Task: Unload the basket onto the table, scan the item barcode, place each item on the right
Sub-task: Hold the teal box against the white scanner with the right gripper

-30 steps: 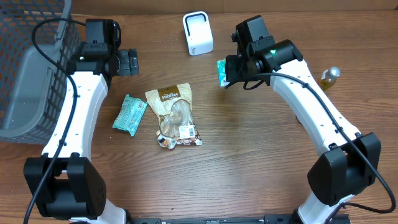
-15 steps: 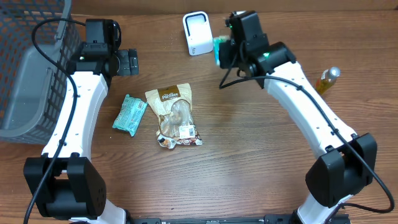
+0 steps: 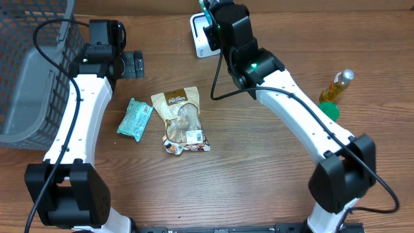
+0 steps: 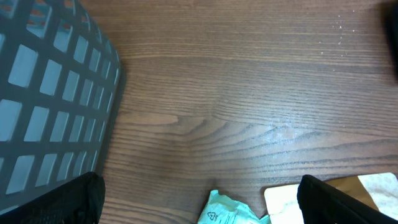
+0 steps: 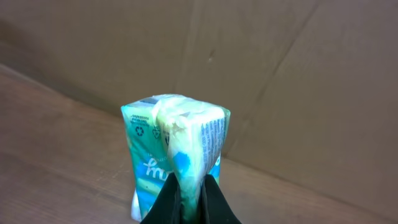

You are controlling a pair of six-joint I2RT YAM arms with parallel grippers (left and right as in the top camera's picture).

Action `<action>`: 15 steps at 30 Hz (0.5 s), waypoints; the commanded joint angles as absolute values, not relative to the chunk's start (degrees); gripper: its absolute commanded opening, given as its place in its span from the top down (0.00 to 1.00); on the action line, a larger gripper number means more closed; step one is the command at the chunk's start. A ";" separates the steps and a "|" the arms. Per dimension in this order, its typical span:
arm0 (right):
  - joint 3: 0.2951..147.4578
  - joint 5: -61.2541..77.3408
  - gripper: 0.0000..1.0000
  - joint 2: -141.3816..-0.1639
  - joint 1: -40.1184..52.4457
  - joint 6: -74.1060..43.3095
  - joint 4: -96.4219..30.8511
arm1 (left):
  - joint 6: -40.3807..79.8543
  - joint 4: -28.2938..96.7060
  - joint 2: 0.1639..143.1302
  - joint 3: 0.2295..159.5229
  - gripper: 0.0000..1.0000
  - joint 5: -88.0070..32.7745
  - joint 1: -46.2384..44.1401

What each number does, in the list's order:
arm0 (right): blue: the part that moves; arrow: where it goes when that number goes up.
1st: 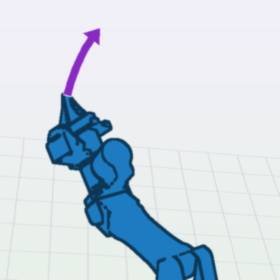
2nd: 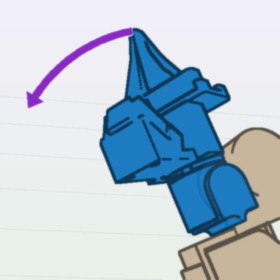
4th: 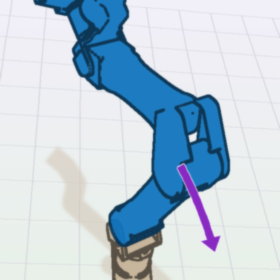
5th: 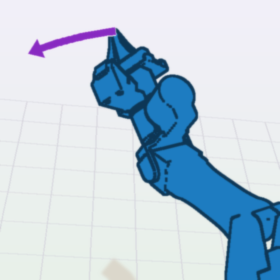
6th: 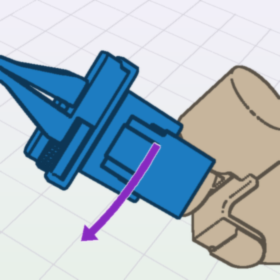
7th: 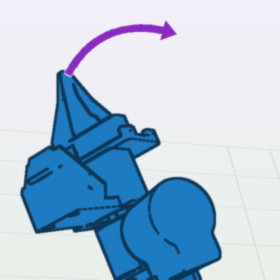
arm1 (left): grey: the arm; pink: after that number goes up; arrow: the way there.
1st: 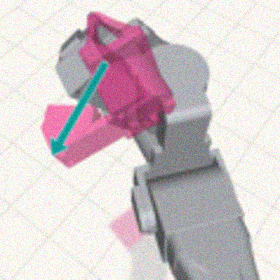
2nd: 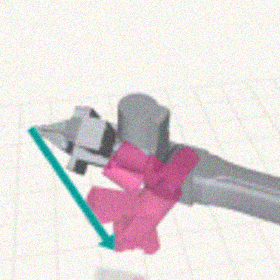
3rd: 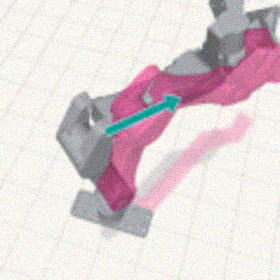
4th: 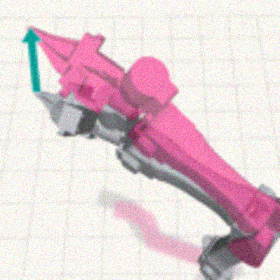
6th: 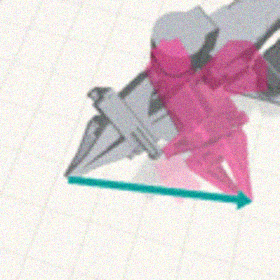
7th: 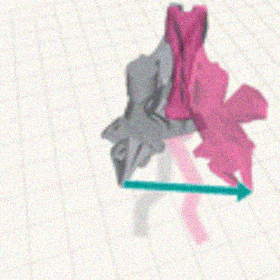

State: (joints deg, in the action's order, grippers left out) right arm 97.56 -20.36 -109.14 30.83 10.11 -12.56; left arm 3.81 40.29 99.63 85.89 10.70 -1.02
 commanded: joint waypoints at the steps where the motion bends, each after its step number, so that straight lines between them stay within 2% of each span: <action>1: 98.70 -22.46 0.96 -112.84 30.79 14.04 -8.97 | 2.55 40.10 98.61 87.05 0.00 10.87 -1.15; 15: 98.70 -22.46 0.96 -125.14 29.61 18.55 2.33 | 2.55 40.12 98.61 87.05 0.00 10.87 -1.15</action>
